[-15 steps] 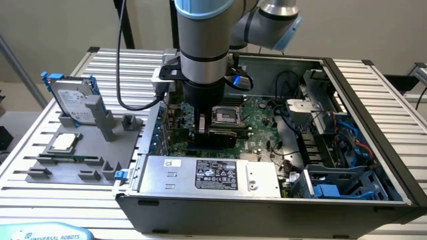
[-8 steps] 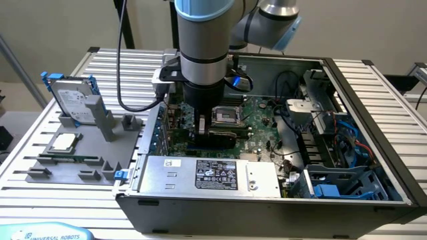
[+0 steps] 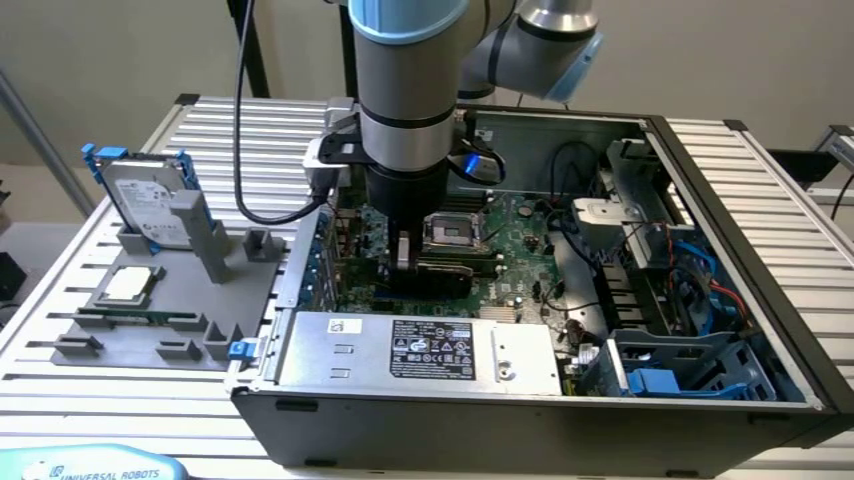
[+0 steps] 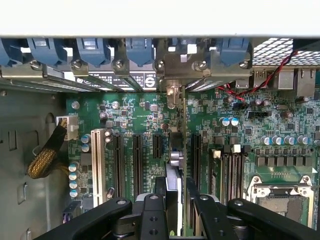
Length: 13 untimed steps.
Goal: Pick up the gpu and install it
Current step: 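Insert the gpu into the slot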
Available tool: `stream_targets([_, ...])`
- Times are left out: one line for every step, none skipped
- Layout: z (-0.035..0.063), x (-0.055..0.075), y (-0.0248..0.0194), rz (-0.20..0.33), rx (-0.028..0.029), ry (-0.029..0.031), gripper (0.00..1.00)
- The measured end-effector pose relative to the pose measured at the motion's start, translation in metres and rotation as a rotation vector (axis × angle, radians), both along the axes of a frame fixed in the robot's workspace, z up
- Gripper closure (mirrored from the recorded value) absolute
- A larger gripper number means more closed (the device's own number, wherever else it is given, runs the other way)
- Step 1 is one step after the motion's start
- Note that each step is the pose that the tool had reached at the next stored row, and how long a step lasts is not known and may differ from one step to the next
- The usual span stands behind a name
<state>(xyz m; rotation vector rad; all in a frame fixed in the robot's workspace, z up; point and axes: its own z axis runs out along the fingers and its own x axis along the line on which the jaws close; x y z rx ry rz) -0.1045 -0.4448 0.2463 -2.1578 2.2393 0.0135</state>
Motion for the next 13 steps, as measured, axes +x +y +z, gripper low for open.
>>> stream_targets([-0.0001, 0.0, 0.0, 0.0, 0.0002, 0.0, 0.73])
stream_targets([-0.0001, 0.0, 0.0001, 0.0, 0.0002, -0.0001, 0.73])
stream_targets([-0.0001, 0.0, 0.0001, 0.0, 0.0003, -0.0001, 0.73])
stream_targets([-0.0001, 0.0, 0.0, 0.0, 0.0003, -0.0001, 0.73])
stream_targets([-0.0001, 0.0, 0.0001, 0.0, 0.0003, -0.0002, 0.73])
stream_targets([-0.0006, -0.0002, 0.0004, -0.001, 0.0025, 0.0001, 0.73])
stream_targets([-0.0011, -0.0002, 0.0004, -0.001, 0.0029, -0.0011, 0.73])
stream_targets([-0.0008, -0.0001, 0.0003, 0.0, 0.0018, -0.001, 0.73])
stream_targets([-0.0001, 0.0, 0.0002, 0.0, 0.0005, -0.0003, 0.66])
stream_targets([0.0004, 0.0, 0.0001, 0.0, 0.0003, -0.0002, 0.66])
stream_targets([0.0021, 0.0, 0.0001, 0.0, 0.0002, -0.0001, 0.66])
stream_targets([0.0045, 0.0, 0.0001, 0.0, 0.0004, -0.0002, 0.66])
stream_targets([0.0082, 0.0001, 0.0001, 0.0, 0.0004, -0.0002, 0.66])
